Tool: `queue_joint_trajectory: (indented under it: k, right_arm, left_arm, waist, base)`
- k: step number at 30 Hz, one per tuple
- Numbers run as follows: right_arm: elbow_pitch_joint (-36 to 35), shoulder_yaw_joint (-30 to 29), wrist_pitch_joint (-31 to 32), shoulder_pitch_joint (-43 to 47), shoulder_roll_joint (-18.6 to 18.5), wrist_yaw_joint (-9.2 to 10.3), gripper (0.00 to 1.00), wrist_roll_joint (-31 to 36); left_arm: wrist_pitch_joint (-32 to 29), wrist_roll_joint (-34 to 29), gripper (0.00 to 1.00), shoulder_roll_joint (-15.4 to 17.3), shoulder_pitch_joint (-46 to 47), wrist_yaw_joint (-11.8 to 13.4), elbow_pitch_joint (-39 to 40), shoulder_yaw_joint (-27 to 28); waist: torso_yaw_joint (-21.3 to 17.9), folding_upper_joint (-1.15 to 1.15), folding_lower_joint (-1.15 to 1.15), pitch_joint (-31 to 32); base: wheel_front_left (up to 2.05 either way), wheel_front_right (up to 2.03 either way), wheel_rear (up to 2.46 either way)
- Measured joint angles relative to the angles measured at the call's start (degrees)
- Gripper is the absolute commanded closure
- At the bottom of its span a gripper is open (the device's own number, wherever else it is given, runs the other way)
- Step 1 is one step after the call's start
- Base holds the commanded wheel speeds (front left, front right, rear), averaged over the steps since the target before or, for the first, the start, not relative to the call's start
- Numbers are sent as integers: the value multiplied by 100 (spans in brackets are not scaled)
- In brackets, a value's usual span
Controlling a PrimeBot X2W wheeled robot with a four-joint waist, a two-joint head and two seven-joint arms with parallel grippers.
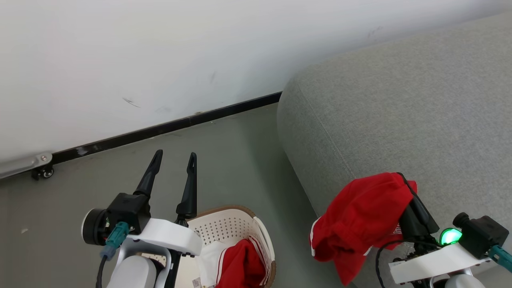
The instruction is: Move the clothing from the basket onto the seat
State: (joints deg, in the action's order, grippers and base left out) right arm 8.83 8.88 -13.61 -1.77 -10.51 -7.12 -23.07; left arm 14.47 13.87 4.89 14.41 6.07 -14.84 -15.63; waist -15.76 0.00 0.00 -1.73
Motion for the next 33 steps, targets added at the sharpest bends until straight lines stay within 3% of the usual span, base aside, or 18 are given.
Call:
queue_joint_trajectory:
  k: [11, 33]
  right_arm:
    - [-279, -76, 172, -369, 23, 0, 100, -11]
    - [497, -1141, 1090, -3478, -713, 0, 100, -374]
  left_arm:
    - [1, -121, 0, 91, -31, 101, 297, 159]
    - [16, -409, 0, 381, -27, 151, 1013, 194]
  waist:
    - [-206, 0, 0, -225]
    - [-59, 0, 0, -950]
  base:
    - [0, 0, 0]
    - [0, 0, 0]
